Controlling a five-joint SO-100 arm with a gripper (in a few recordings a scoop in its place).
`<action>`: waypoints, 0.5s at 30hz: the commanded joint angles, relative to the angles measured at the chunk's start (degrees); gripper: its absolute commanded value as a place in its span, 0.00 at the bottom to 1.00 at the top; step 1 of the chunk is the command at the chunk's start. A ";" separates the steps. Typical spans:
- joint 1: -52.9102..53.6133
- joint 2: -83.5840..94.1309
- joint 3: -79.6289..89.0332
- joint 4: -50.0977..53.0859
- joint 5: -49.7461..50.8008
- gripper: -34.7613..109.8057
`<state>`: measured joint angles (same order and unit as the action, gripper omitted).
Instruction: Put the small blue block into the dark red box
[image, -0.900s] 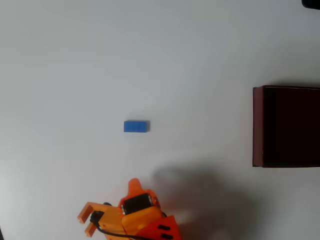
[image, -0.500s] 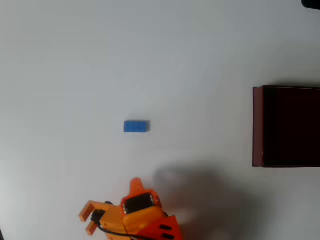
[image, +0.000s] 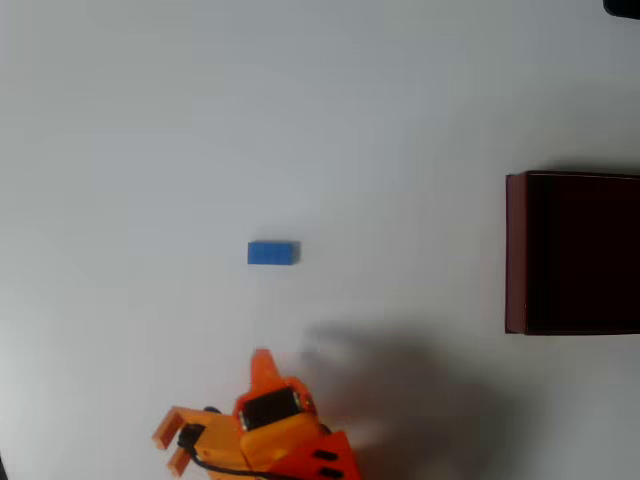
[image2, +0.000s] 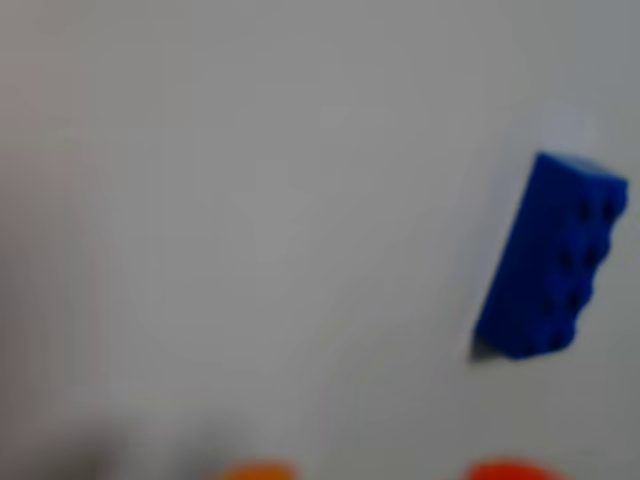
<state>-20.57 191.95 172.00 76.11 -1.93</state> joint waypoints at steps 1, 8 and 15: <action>-2.46 0.53 0.09 -2.46 1.67 0.33; -1.85 0.53 0.35 -8.09 3.78 0.34; 2.29 -6.42 -6.86 -8.44 3.34 0.34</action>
<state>-19.34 189.49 170.60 68.12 0.62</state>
